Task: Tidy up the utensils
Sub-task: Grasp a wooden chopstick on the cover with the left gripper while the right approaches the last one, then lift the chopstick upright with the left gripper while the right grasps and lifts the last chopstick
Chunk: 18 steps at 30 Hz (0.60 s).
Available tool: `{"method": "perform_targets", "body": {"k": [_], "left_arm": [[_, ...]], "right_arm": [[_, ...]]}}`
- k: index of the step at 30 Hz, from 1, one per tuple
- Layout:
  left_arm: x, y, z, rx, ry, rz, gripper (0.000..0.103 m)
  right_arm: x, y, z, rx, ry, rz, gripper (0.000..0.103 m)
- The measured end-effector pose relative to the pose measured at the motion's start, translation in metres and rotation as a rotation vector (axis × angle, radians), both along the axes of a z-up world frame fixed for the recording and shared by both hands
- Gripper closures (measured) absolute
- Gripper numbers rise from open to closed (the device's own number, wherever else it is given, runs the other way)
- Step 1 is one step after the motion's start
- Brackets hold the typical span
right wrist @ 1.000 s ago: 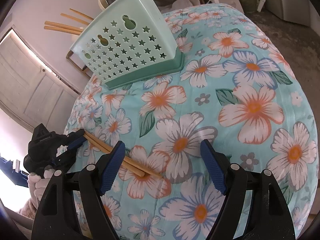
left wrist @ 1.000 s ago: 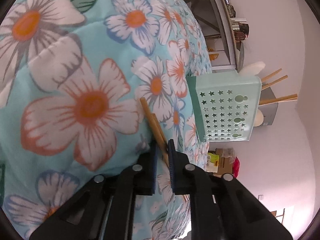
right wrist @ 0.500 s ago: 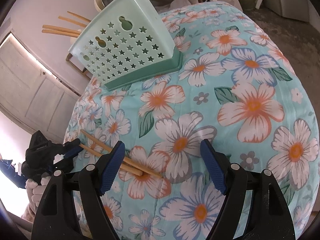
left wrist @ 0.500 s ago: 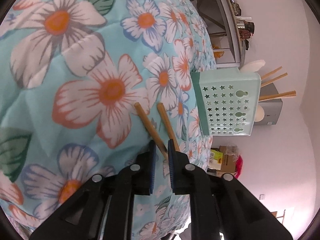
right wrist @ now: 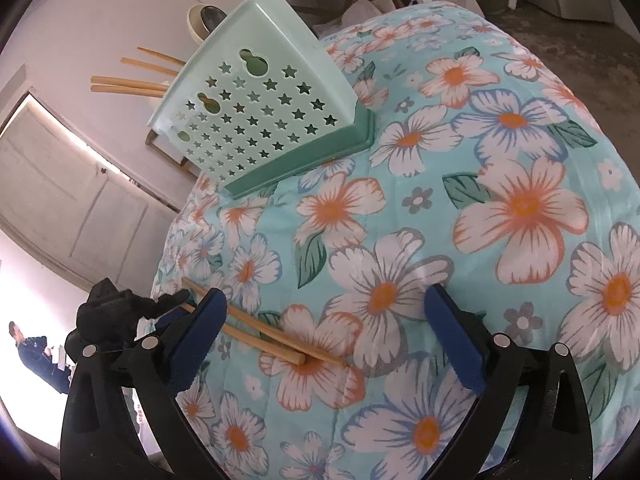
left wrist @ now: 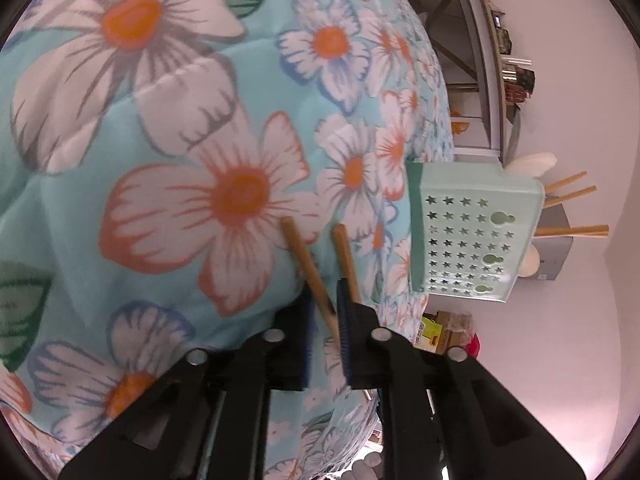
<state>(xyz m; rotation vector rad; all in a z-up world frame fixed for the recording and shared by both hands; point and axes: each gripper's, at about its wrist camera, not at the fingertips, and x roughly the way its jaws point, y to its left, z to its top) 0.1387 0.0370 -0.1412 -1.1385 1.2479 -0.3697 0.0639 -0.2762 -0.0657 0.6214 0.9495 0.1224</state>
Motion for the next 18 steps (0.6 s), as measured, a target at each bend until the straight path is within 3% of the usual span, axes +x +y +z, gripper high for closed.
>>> {"method": "perform_targets", "body": {"k": [8, 18], "left_arm": [[-0.002, 0.000, 0.002, 0.031, -0.027, -0.009, 0.092], [-0.009, -0.005, 0.039, 0.212, -0.196, -0.066, 0.092]], "right_arm": [[-0.001, -0.006, -0.002, 0.043, -0.007, -0.027, 0.008], [0.003, -0.025, -0.002, 0.179, 0.026, -0.013, 0.008]]}}
